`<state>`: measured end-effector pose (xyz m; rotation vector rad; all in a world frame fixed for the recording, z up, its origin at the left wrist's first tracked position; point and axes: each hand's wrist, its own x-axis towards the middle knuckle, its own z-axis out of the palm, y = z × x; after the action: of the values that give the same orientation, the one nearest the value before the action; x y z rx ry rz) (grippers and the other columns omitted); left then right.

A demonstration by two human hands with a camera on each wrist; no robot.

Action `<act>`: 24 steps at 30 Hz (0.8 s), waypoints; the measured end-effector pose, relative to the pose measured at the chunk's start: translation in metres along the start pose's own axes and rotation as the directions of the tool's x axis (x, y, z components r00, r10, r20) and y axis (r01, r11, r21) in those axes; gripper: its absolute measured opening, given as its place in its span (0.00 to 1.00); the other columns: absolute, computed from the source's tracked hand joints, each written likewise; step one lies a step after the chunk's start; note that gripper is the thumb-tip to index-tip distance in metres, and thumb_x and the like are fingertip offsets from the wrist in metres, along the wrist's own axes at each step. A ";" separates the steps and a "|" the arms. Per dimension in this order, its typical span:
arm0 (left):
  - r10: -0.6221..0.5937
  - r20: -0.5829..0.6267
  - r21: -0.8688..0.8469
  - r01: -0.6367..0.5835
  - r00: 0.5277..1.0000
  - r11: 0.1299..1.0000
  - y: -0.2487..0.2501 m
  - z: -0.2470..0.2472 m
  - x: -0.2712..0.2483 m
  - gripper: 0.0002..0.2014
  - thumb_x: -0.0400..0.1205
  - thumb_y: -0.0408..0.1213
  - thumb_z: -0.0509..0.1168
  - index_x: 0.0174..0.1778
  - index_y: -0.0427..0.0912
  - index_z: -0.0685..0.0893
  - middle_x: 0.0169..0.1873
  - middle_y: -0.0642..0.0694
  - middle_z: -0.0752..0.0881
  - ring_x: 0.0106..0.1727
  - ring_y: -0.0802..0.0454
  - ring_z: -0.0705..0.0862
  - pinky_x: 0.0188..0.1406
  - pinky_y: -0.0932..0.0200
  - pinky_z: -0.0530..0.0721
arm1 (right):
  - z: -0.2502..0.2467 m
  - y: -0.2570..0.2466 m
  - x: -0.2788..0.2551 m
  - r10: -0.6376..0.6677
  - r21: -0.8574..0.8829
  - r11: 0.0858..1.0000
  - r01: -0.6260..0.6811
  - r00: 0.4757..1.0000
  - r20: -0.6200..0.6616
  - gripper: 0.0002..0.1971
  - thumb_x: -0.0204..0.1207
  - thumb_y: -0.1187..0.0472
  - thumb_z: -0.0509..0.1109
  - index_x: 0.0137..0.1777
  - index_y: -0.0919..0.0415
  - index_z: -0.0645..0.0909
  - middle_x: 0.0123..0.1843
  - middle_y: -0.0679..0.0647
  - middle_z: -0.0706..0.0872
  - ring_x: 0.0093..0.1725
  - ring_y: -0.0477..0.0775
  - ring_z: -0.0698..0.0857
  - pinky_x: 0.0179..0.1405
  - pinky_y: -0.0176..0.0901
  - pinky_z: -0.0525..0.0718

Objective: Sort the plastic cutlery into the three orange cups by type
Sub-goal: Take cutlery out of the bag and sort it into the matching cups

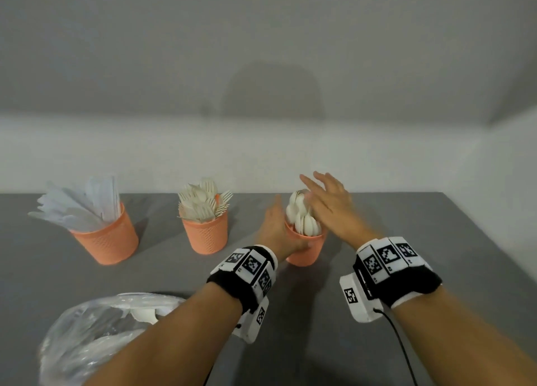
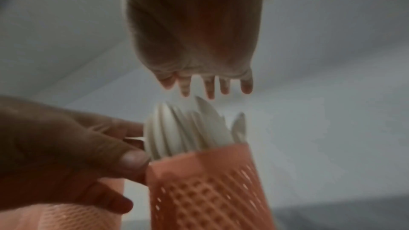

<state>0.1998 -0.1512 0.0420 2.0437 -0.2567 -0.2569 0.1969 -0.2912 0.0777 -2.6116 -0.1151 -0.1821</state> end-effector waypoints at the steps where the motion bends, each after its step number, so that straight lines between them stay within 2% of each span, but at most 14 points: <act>1: 0.038 -0.013 0.080 -0.036 0.999 0.996 0.004 -0.007 -0.008 0.51 0.59 0.46 0.80 0.76 0.41 0.60 0.69 0.45 0.70 0.71 0.46 0.73 0.70 0.51 0.74 | -0.003 -0.009 -0.002 -0.025 -0.006 1.000 0.024 0.995 -0.098 0.24 0.82 0.48 0.50 0.77 0.47 0.65 0.79 0.54 0.65 0.80 0.55 0.57 0.77 0.52 0.55; 3: 0.162 -0.042 0.206 -0.150 0.986 0.967 0.008 -0.032 -0.031 0.32 0.71 0.39 0.75 0.69 0.39 0.71 0.65 0.43 0.74 0.63 0.47 0.77 0.62 0.58 0.76 | -0.006 -0.031 -0.006 -0.089 0.041 0.994 0.103 0.960 -0.266 0.20 0.81 0.56 0.60 0.73 0.53 0.72 0.69 0.56 0.74 0.71 0.56 0.69 0.69 0.46 0.64; 5: 0.255 -0.058 0.248 -0.233 0.965 0.940 0.004 -0.068 -0.063 0.12 0.73 0.40 0.72 0.49 0.41 0.82 0.48 0.45 0.81 0.48 0.50 0.81 0.49 0.60 0.77 | -0.001 -0.058 -0.014 -0.176 0.129 0.967 0.218 0.945 -0.277 0.16 0.79 0.61 0.63 0.66 0.57 0.77 0.58 0.57 0.79 0.61 0.54 0.76 0.57 0.35 0.70; 6: 0.255 -0.065 0.258 -0.231 0.965 0.938 -0.003 -0.088 -0.079 0.09 0.72 0.44 0.71 0.39 0.42 0.81 0.39 0.46 0.82 0.41 0.52 0.80 0.44 0.59 0.76 | 0.004 -0.074 -0.020 -0.228 0.185 0.944 0.273 0.946 -0.229 0.13 0.78 0.63 0.64 0.62 0.59 0.80 0.54 0.57 0.81 0.55 0.53 0.79 0.50 0.29 0.70; 7: 0.238 -0.081 0.285 -0.206 0.968 0.936 -0.012 -0.110 -0.096 0.13 0.70 0.49 0.67 0.32 0.41 0.80 0.33 0.46 0.81 0.35 0.53 0.78 0.40 0.58 0.75 | 0.012 -0.089 -0.025 -0.282 0.240 0.919 0.312 0.947 -0.154 0.11 0.78 0.65 0.64 0.59 0.61 0.82 0.51 0.57 0.83 0.50 0.52 0.80 0.44 0.25 0.71; 9: 0.151 -0.143 0.377 -0.088 0.978 0.922 -0.039 -0.154 -0.122 0.21 0.67 0.57 0.62 0.28 0.39 0.81 0.30 0.46 0.80 0.31 0.56 0.76 0.37 0.61 0.72 | 0.035 -0.119 -0.037 -0.390 0.328 0.870 0.367 0.921 0.003 0.09 0.77 0.68 0.64 0.53 0.65 0.84 0.48 0.58 0.85 0.43 0.51 0.80 0.41 0.22 0.72; 11: -0.011 -0.187 0.494 0.104 0.982 0.863 -0.072 -0.192 -0.144 0.16 0.73 0.50 0.67 0.35 0.39 0.87 0.40 0.42 0.82 0.40 0.53 0.79 0.42 0.62 0.71 | 0.063 -0.147 -0.047 -0.490 0.382 0.822 0.423 0.867 0.094 0.11 0.74 0.67 0.64 0.50 0.68 0.86 0.46 0.61 0.87 0.41 0.49 0.79 0.41 0.20 0.72; 12: -0.103 -0.226 0.549 0.214 0.969 0.808 -0.092 -0.205 -0.152 0.12 0.76 0.46 0.68 0.40 0.41 0.90 0.48 0.40 0.81 0.49 0.48 0.81 0.51 0.60 0.72 | 0.078 -0.159 -0.052 -0.532 0.394 0.802 0.449 0.837 0.129 0.12 0.73 0.67 0.63 0.49 0.68 0.87 0.46 0.61 0.88 0.41 0.48 0.79 0.42 0.19 0.71; 14: -0.261 -0.271 0.629 0.376 0.926 0.681 -0.128 -0.216 -0.160 0.10 0.77 0.48 0.67 0.45 0.49 0.90 0.61 0.38 0.76 0.66 0.41 0.74 0.67 0.54 0.68 | 0.111 -0.179 -0.058 -0.547 0.393 0.809 0.437 0.805 0.231 0.12 0.75 0.69 0.63 0.51 0.68 0.87 0.48 0.61 0.88 0.44 0.49 0.81 0.42 0.18 0.70; 15: -0.305 -0.273 0.644 0.409 0.912 0.646 -0.142 -0.216 -0.163 0.09 0.76 0.52 0.67 0.44 0.53 0.89 0.67 0.39 0.72 0.71 0.41 0.70 0.72 0.52 0.66 | 0.129 -0.185 -0.060 -0.506 0.369 0.844 0.390 0.808 0.302 0.12 0.76 0.71 0.62 0.53 0.67 0.87 0.50 0.61 0.88 0.47 0.52 0.83 0.42 0.18 0.69; 17: -0.354 -0.246 0.630 0.426 0.902 0.649 -0.156 -0.212 -0.168 0.12 0.75 0.52 0.69 0.51 0.53 0.87 0.73 0.40 0.67 0.74 0.42 0.67 0.73 0.52 0.66 | 0.161 -0.191 -0.061 -0.374 0.246 0.924 0.294 0.830 0.414 0.13 0.76 0.71 0.61 0.53 0.67 0.86 0.54 0.62 0.88 0.54 0.57 0.85 0.47 0.28 0.73; 19: -0.371 -0.175 0.604 0.397 0.912 0.691 -0.164 -0.205 -0.169 0.27 0.72 0.44 0.73 0.67 0.47 0.78 0.72 0.40 0.67 0.70 0.42 0.73 0.68 0.56 0.71 | 0.181 -0.189 -0.062 -0.248 0.068 0.967 0.244 0.855 0.456 0.09 0.75 0.68 0.65 0.50 0.68 0.85 0.52 0.63 0.88 0.53 0.62 0.86 0.48 0.39 0.77; 21: -0.381 -0.115 0.576 0.374 0.917 0.727 -0.163 -0.197 -0.172 0.38 0.69 0.38 0.76 0.74 0.45 0.68 0.69 0.40 0.67 0.66 0.42 0.77 0.64 0.59 0.74 | 0.189 -0.187 -0.067 -0.186 -0.080 0.964 0.253 0.859 0.477 0.11 0.73 0.60 0.71 0.49 0.68 0.83 0.51 0.62 0.87 0.52 0.62 0.85 0.48 0.46 0.79; 24: -0.356 -0.069 0.536 0.335 0.932 0.775 -0.166 -0.191 -0.177 0.42 0.67 0.34 0.75 0.75 0.42 0.62 0.69 0.42 0.66 0.66 0.43 0.76 0.64 0.58 0.76 | 0.195 -0.190 -0.077 -0.213 -0.273 0.887 0.373 0.854 0.475 0.15 0.72 0.55 0.72 0.53 0.65 0.82 0.54 0.60 0.85 0.58 0.60 0.81 0.56 0.51 0.79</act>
<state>0.0976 0.1364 -0.0038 2.6545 0.0447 -0.4952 0.1201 -0.0330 -0.0076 -2.9404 -0.7137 0.3108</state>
